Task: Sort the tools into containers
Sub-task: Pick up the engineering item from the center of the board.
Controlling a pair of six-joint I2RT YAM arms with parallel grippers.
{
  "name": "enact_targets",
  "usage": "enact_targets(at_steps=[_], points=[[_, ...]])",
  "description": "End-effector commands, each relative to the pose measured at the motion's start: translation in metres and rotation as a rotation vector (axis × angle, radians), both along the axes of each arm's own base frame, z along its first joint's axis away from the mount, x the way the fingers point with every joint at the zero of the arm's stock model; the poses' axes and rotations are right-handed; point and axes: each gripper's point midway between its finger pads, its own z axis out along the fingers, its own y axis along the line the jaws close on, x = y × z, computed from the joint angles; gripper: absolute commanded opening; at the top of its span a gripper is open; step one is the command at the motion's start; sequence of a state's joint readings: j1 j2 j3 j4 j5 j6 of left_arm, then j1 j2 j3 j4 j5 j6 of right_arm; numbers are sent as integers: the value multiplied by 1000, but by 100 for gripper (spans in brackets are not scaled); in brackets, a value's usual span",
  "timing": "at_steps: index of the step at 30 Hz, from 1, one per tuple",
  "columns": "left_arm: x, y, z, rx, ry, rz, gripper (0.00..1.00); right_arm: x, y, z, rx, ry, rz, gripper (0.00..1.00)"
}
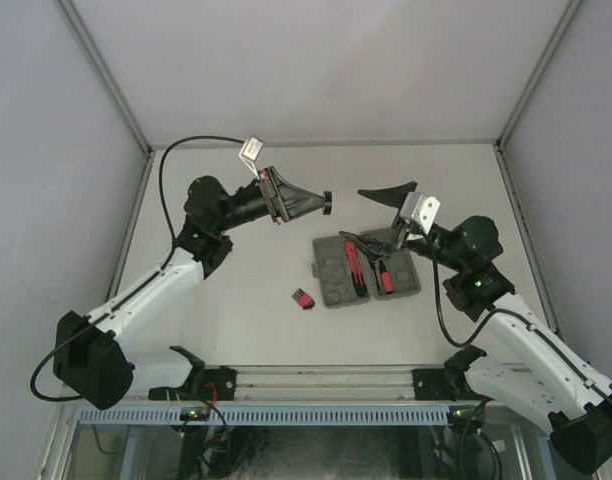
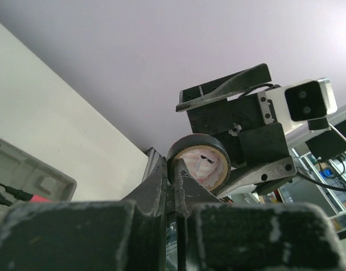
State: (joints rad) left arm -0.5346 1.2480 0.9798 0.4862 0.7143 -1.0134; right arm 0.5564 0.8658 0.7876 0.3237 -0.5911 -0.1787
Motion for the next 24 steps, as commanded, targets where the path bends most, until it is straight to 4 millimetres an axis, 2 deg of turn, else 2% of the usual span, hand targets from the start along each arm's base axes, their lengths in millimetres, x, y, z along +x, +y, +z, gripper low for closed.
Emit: enact_targets(at_steps=[1, 7, 17, 24], points=[[-22, 1, 25, -73, -83, -79, 0, -17, -2, 30, 47, -123, 82, 80], [-31, -2, 33, -111, -96, -135, 0, -27, 0, 36, 60, -147, 141, 83], [-50, -15, 46, -170, -114, -269, 0, -30, 6, 39, 43, -188, 167, 84], [-55, -20, 43, -200, -89, -321, 0, -37, 7, 45, 52, -210, 189, 82]])
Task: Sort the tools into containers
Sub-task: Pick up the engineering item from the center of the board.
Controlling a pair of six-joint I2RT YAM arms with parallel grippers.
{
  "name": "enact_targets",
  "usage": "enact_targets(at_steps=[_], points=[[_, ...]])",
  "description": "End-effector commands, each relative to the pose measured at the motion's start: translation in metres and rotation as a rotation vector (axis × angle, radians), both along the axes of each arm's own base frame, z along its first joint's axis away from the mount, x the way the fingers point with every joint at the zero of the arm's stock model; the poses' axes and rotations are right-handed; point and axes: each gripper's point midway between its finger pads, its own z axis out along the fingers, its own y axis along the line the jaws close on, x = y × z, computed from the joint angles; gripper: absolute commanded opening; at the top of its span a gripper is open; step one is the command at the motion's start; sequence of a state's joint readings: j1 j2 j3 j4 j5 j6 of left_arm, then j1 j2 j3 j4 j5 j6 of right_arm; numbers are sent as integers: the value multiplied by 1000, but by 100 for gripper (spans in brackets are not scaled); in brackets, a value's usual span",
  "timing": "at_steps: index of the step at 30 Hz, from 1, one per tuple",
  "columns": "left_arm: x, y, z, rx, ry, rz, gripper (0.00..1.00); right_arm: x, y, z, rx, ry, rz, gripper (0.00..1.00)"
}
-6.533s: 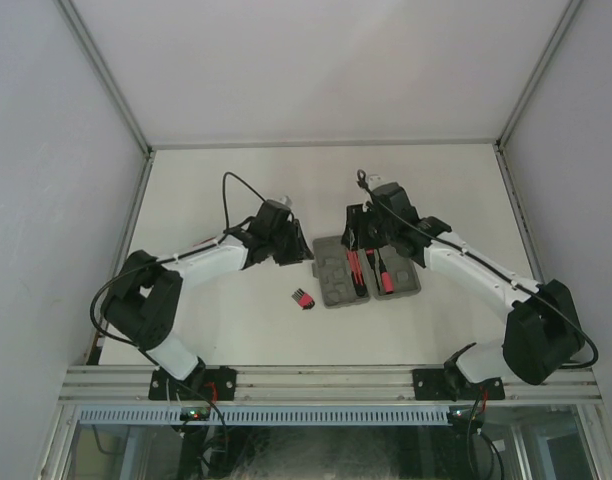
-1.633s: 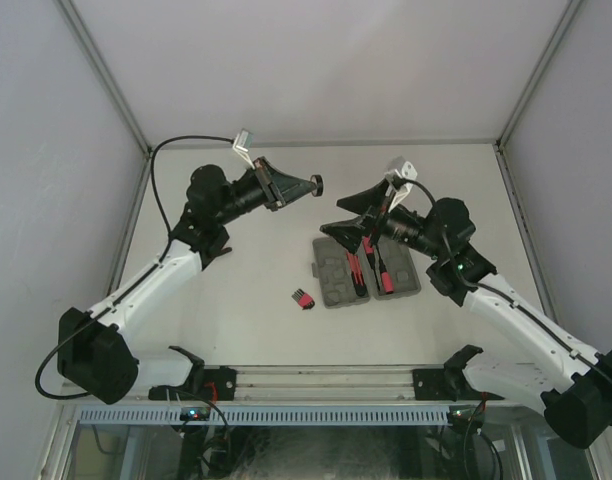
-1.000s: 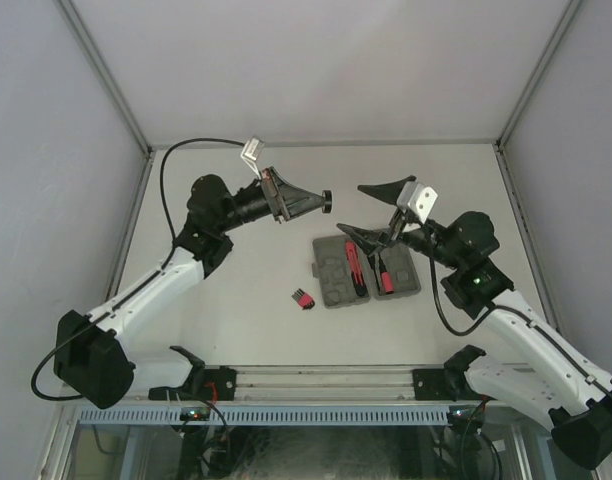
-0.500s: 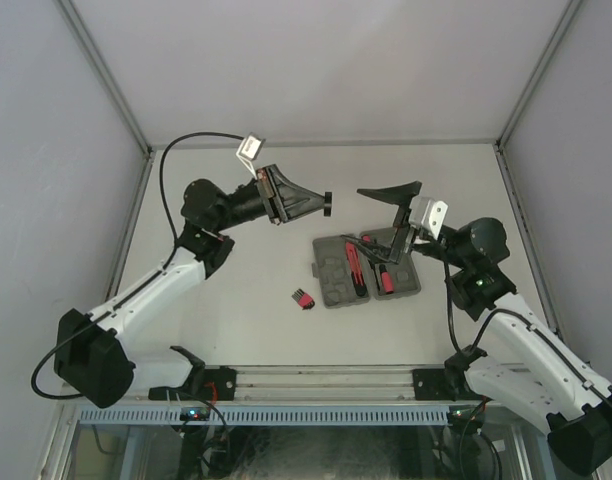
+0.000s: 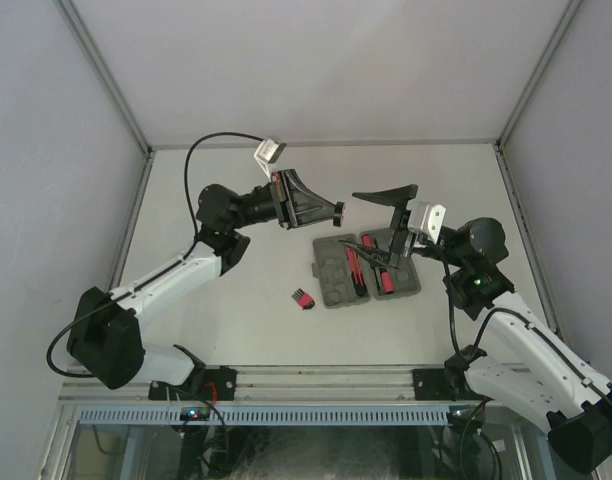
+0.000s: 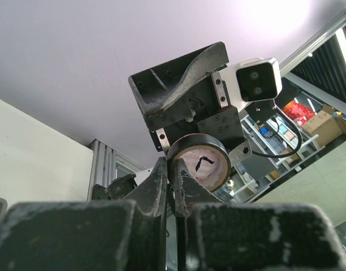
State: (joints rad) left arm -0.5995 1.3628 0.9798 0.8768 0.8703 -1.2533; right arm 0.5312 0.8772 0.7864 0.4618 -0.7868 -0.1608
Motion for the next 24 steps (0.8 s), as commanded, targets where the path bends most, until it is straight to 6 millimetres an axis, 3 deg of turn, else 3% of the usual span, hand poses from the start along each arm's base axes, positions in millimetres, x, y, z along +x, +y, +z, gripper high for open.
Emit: enact_targets(at_steps=[1, 9, 24], points=[[-13, 2, 19, -63, -50, -48, 0, -12, -1, 26, 38, -85, 26, 82], [-8, -1, 10, -40, -34, -29, 0, -18, 2, 29, 32, -87, 39, 72], [-6, -4, 2, 9, -41, -4, 0, -21, 1, 38, 57, -108, 31, 69]])
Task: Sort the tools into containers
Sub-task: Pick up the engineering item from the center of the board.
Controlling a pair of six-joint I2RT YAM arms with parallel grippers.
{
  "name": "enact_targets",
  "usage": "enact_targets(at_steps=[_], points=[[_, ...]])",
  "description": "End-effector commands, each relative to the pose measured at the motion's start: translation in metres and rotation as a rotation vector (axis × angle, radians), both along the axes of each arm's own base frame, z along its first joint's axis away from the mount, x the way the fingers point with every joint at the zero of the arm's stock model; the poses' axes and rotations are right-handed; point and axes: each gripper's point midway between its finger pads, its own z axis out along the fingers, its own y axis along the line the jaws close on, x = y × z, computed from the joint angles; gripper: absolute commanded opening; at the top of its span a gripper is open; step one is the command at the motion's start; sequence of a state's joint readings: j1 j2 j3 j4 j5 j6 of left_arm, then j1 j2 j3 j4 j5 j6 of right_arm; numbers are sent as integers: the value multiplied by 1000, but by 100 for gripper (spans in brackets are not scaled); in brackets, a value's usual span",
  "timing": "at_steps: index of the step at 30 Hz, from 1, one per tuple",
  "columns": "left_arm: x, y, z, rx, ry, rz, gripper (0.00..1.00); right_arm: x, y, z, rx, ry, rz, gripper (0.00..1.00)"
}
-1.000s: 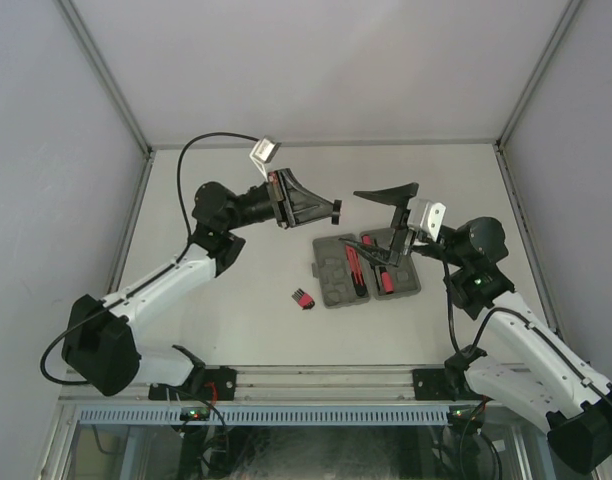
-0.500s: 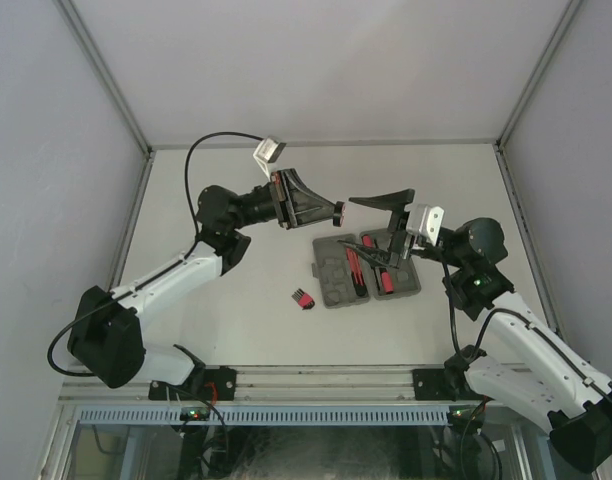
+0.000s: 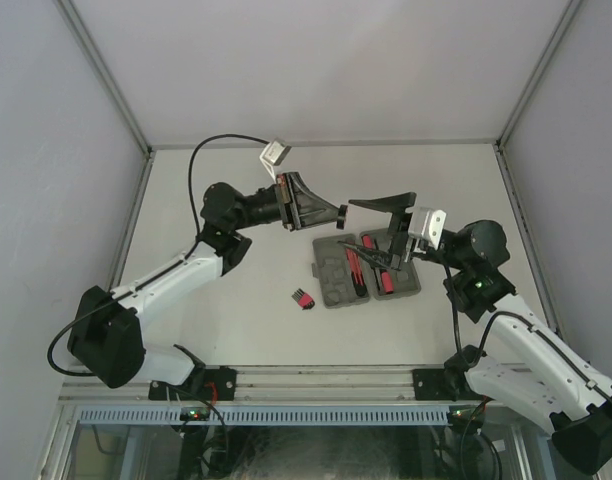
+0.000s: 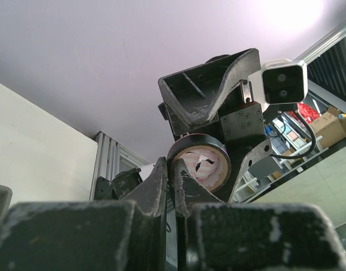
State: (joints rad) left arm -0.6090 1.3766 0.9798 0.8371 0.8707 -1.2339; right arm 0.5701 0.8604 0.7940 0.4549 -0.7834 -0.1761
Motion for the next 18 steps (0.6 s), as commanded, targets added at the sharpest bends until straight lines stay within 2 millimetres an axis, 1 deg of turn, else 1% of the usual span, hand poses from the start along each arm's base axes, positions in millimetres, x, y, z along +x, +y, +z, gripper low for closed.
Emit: enact_targets(at_steps=[1, 8, 12, 18], points=[[-9, 1, 13, -22, -67, -2, 0, -7, -3, 31, 49, -75, -1, 68], [-9, -2, 12, -11, -70, -7, 0, -3, -2, 27, 34, -62, -14, 61], [-10, -2, 14, -13, -73, -8, 0, 0, -2, 24, 22, -63, -32, 61], [-11, -1, 15, -16, -76, -7, 0, 7, -2, 12, -18, -55, -60, 63]])
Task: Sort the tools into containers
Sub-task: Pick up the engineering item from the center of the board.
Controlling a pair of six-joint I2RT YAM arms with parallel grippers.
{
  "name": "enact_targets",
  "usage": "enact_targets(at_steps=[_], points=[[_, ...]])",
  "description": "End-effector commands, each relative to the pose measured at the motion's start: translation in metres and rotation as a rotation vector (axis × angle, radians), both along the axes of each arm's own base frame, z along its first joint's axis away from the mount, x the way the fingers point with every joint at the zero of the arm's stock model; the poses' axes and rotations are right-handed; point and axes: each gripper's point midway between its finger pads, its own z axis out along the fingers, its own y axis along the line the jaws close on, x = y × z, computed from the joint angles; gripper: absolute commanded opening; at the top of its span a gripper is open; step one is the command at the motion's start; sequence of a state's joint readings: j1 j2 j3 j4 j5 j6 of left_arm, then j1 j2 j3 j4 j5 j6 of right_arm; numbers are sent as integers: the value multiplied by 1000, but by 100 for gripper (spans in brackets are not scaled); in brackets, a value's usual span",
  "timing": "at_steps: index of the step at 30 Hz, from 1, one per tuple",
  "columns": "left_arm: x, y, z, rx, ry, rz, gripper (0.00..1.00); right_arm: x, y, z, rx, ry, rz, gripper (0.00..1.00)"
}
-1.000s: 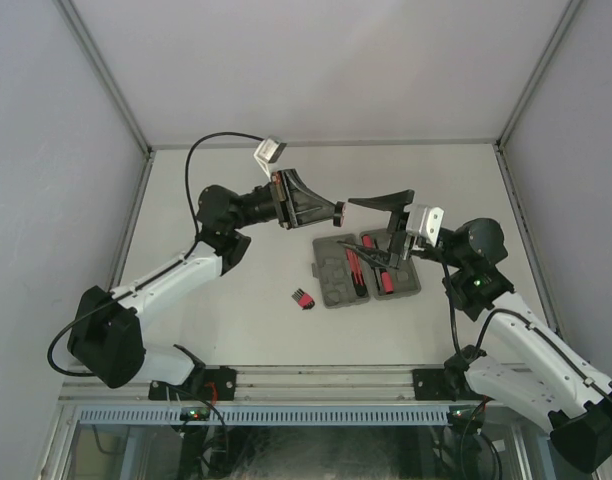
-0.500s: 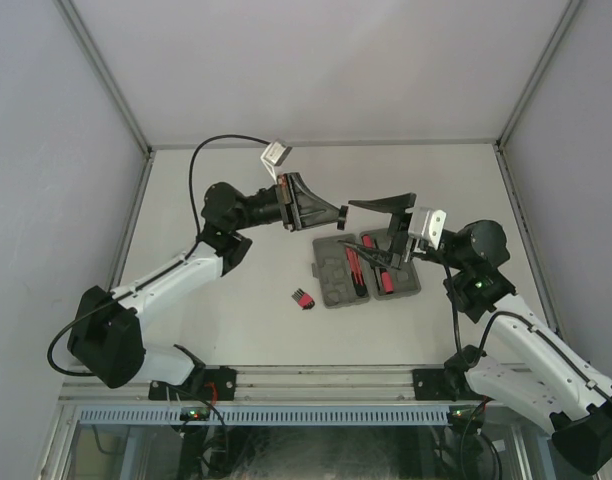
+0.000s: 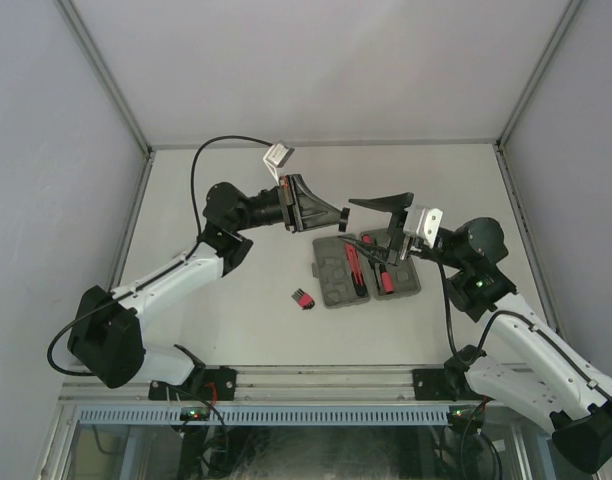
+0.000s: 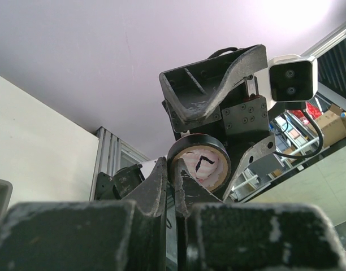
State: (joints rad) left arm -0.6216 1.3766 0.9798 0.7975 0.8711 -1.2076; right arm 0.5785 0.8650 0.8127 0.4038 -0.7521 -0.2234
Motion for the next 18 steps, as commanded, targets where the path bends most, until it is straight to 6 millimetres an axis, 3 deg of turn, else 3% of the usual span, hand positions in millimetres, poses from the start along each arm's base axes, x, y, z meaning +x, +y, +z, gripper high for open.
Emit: enact_targets(at_steps=[1, 6, 18], points=[[-9, 3, 22, -41, -85, -2, 0, 1, -2, 12, -5, -47, -28, 63], [-9, 3, 22, -40, -85, -3, 0, 0, -1, 8, -16, -37, -19, 60], [-8, 1, 20, -35, -80, -6, 3, -3, 0, 13, 3, -31, -3, 36]])
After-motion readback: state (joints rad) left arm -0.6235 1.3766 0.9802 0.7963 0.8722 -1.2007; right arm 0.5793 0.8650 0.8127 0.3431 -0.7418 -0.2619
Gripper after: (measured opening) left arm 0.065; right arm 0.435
